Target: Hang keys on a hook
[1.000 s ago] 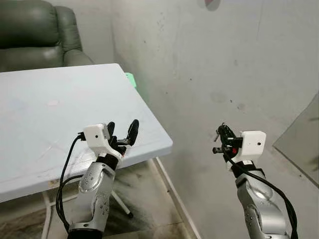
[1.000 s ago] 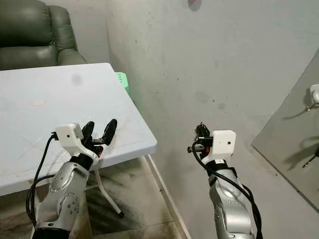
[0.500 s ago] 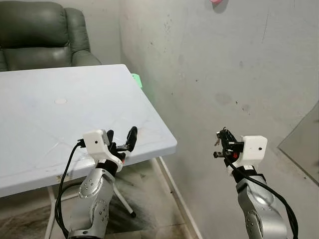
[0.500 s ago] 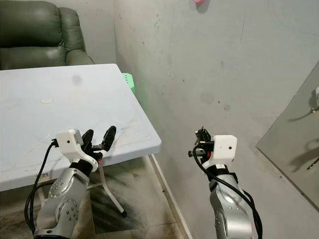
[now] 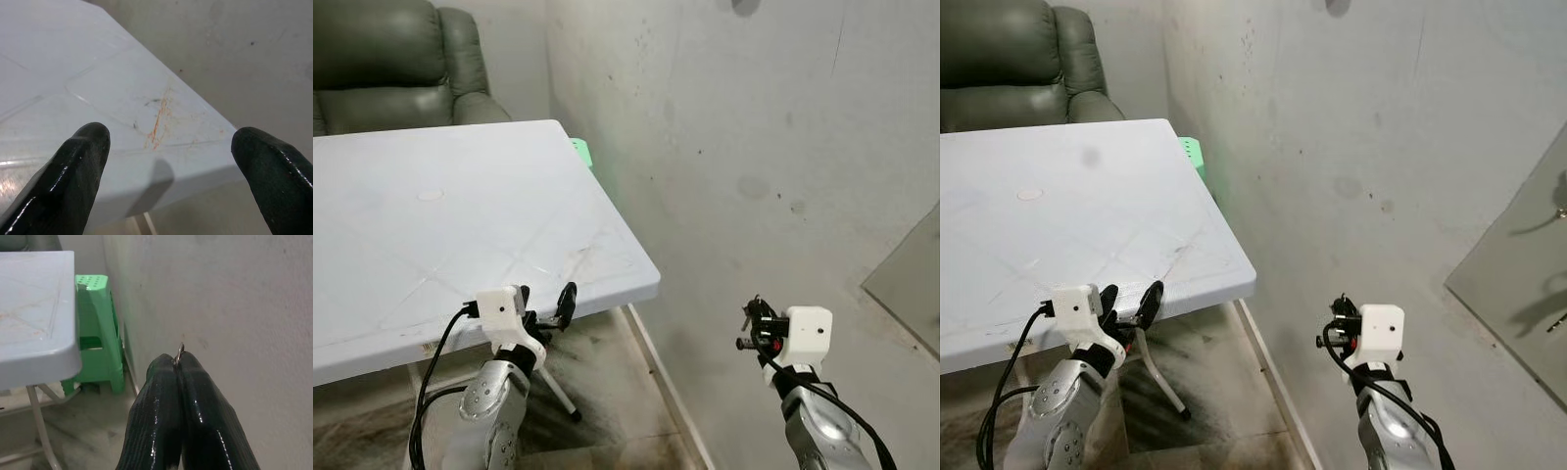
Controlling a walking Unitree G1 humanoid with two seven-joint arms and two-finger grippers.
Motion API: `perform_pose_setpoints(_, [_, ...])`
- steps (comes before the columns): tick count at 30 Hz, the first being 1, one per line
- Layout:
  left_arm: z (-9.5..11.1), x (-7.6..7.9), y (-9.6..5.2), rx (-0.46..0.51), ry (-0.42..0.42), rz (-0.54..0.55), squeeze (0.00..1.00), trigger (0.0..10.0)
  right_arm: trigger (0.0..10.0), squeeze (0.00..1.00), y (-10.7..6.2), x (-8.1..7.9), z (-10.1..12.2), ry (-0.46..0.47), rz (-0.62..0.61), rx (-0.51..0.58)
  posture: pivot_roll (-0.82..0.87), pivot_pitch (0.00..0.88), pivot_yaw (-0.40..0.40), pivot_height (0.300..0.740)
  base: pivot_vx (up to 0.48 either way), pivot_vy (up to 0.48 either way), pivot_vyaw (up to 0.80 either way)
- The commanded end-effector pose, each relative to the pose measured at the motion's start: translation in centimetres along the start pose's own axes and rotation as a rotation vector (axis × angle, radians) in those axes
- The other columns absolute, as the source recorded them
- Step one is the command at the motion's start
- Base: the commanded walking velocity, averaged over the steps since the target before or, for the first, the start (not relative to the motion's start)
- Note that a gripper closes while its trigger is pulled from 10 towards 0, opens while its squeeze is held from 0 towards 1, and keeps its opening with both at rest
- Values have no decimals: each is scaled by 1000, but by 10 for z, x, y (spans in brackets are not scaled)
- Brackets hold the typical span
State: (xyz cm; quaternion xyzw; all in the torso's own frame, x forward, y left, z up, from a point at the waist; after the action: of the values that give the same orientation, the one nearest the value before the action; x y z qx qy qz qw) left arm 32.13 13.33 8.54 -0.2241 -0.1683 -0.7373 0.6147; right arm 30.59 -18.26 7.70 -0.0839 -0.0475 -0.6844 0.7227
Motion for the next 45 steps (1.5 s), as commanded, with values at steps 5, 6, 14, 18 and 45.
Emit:
perform_pose_setpoints(5, [2,12,-5,-3,11,-52,0,10000,10000,0,-8,1,11,5,-23,34,-24,90,-55,740,0,0,0])
perform_pose_setpoints(6, [2,13,-6,-4,14,-56,0,10000,10000,0,-10,-1,11,7,-23,35,-25,97,-52,740,0,0,0])
perform_pose_setpoints(14, [0,15,-9,-24,1,-58,0,10000,10000,0,-15,-3,9,12,-21,26,-22,100,-49,740,0,0,0])
perform_pose_setpoints(18, [-1,16,-9,-36,-18,-54,0,10000,10000,0,-15,-5,9,16,-21,23,-20,96,-48,740,-203,0,0])
perform_pose_setpoints(45, [-1,19,-10,-40,-59,-45,0,10000,10000,0,-18,-12,8,21,1,9,-18,91,-60,740,-283,0,0])
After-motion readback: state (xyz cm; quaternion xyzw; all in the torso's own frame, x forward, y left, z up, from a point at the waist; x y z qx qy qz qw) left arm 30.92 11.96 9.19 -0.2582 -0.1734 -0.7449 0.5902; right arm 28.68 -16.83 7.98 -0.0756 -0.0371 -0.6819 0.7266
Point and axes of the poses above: a point about 5 cm out from each wrist's last joint towards the gripper, its own y axis pointing out of the wrist towards the gripper, its own z axis along the axis of the wrist's last joint, x = y × z, the point moved 5 cm from there along y, pointing out of the wrist towards the gripper, and after that the axes turned 14 degrees about -y, right-handed, at the moved point
